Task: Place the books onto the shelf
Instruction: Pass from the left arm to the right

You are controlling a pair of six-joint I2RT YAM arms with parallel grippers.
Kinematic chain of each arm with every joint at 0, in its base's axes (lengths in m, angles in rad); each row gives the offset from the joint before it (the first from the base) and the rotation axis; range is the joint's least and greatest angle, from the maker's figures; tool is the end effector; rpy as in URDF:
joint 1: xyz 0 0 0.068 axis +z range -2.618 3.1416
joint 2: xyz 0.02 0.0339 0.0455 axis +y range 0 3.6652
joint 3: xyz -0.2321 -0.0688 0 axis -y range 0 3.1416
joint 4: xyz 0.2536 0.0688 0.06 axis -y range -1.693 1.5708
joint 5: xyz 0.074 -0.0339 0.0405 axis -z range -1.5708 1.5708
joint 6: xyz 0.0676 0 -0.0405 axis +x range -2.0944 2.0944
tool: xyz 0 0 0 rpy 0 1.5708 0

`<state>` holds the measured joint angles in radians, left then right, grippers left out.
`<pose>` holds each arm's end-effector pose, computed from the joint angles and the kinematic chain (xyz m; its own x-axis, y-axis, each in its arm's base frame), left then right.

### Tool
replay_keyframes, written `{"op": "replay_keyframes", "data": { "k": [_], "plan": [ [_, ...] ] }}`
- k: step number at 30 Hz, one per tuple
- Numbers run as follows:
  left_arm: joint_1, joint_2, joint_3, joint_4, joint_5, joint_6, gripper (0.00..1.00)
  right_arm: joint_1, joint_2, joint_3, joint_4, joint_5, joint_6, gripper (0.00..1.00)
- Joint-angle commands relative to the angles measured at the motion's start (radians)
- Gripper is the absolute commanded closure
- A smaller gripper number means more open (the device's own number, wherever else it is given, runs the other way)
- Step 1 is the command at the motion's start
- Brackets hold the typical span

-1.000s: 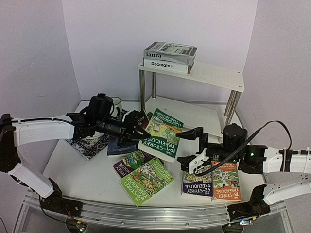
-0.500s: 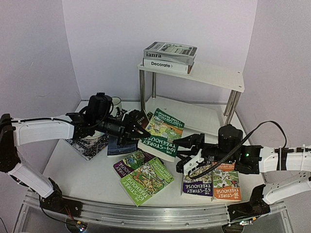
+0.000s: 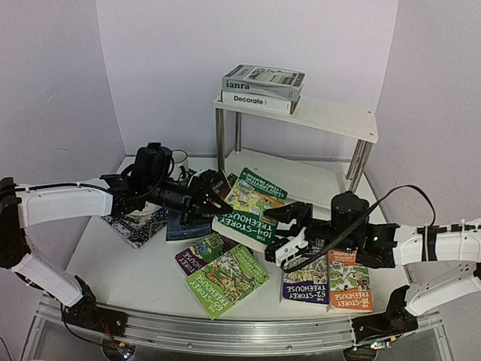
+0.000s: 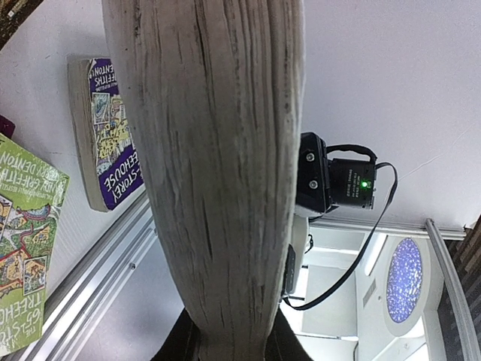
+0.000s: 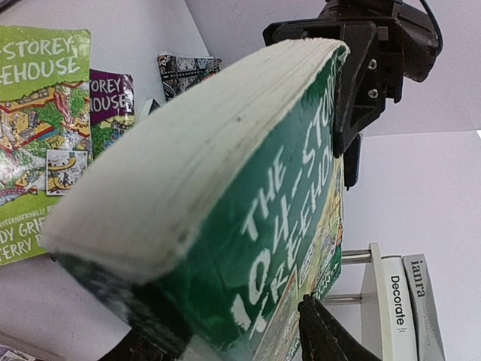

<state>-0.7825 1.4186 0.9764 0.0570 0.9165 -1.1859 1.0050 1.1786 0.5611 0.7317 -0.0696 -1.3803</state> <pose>0.2078 -0.2823 0.2454 -0.9811 0.1800 -0.0716 0.1099 0.2129 -0.9709 0.1640 0.2670 0.2462 0.8748 -0.4496 -0.1803 -0.1065 0.1847 -0.9770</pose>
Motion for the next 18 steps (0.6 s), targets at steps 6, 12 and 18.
{"op": "replay_keyframes", "data": {
  "k": [6, 12, 18],
  "plan": [
    [-0.008, -0.083, 0.038, 0.104, 0.054, 0.029, 0.83, 0.005, 0.021, 0.079, 0.055, 0.006, 0.056, 0.84],
    [-0.004, -0.132, 0.006, 0.097, -0.051, 0.097, 0.45, 0.005, -0.021, 0.096, 0.040, 0.006, 0.195, 1.00],
    [0.004, -0.213, -0.010, 0.009, -0.211, 0.221, 0.07, 0.005, -0.097, 0.119, -0.064, 0.055, 0.390, 1.00]
  ]
}}
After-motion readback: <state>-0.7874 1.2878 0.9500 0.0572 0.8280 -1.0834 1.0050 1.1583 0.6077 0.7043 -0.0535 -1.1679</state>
